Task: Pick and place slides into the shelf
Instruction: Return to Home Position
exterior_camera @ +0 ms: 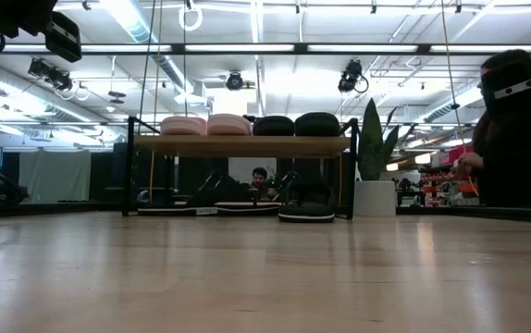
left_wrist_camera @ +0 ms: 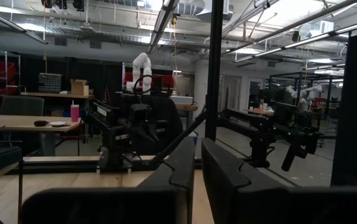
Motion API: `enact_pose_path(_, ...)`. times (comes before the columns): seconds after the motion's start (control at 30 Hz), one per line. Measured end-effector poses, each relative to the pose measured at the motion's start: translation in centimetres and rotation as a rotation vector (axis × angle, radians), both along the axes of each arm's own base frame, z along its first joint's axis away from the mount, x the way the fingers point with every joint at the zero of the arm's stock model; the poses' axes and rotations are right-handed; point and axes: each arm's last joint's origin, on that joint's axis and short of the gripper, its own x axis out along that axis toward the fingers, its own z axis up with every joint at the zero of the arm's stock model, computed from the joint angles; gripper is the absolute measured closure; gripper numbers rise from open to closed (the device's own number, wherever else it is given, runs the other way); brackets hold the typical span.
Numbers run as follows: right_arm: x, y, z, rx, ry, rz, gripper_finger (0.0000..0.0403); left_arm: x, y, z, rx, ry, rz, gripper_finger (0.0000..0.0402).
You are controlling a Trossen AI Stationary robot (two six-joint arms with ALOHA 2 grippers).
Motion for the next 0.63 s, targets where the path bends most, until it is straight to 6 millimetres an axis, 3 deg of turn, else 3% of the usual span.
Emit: enact_pose_path(0.63, 0.00, 0.00, 0.00, 0.000, 0.000, 0.000, 0.0340, 0.00, 0.00, 0.00, 0.000, 0.000, 0.000, 0.0370)
